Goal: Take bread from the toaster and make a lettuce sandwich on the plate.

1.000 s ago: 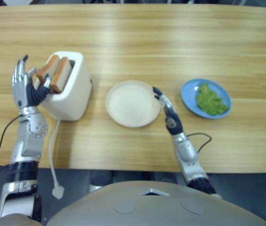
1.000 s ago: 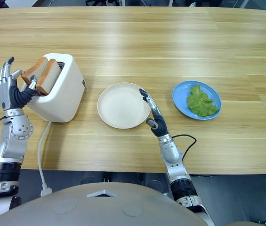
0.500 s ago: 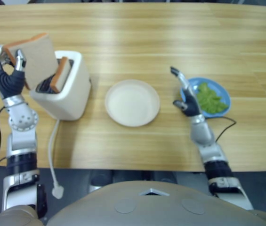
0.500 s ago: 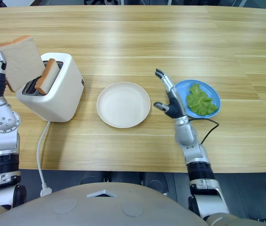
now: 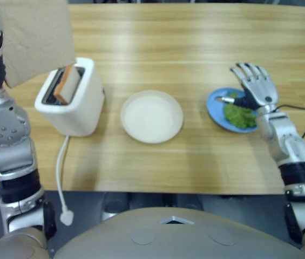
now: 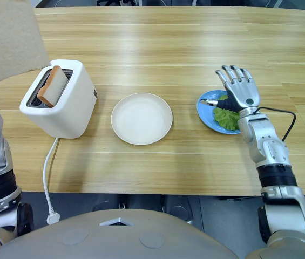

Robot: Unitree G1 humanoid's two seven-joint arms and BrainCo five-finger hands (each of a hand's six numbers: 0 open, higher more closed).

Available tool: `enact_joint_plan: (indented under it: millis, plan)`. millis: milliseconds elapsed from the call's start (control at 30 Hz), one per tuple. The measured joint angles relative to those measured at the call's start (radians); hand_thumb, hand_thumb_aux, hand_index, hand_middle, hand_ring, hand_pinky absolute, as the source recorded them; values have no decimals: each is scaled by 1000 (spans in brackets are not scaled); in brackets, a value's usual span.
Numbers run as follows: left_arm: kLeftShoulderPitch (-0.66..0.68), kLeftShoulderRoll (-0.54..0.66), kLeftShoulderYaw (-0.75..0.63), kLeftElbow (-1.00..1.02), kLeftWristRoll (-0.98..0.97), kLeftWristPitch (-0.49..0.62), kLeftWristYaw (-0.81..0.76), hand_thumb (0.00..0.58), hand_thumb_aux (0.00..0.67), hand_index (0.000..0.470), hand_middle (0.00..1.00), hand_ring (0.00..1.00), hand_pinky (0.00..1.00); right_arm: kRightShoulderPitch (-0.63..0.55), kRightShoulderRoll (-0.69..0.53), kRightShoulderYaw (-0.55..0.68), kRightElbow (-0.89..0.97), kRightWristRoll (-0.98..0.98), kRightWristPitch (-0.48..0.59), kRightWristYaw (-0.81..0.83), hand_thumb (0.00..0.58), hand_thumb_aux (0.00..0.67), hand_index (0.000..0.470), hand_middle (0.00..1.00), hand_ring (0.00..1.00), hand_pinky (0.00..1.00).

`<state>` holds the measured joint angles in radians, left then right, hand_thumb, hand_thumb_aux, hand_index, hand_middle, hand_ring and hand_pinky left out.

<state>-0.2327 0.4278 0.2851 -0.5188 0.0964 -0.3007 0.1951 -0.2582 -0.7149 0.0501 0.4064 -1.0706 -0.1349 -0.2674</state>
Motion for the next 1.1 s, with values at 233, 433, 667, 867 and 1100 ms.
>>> enact_joint_plan:
  millis: [233, 433, 667, 867, 1100]
  plan:
    - [-73, -168, -311, 95, -10, 128, -147, 580, 670, 460, 1000, 1000, 1000, -84, -50, 114, 184, -18, 84, 41, 0, 0, 0, 0, 0, 0]
    - [-70, -271, -486, 454, 49, 141, -213, 580, 670, 460, 1000, 1000, 1000, -130, -66, 194, 309, -5, 85, 65, 0, 0, 0, 0, 0, 0]
    - [-85, -320, -583, 899, 159, 94, -199, 580, 670, 460, 1000, 1000, 1000, -140, -67, 249, 332, 20, 95, 71, 0, 0, 0, 0, 0, 0]
    - [-154, -313, -612, 1150, 275, 48, -93, 580, 670, 460, 1000, 1000, 1000, -127, -68, 291, 322, 46, 94, 106, 92, 55, 38, 0, 0, 0]
    - [-215, -282, -645, 1299, 398, 33, 45, 580, 670, 460, 1000, 1000, 1000, -110, -66, 314, 310, 65, 96, 128, 580, 670, 460, 0, 0, 0]
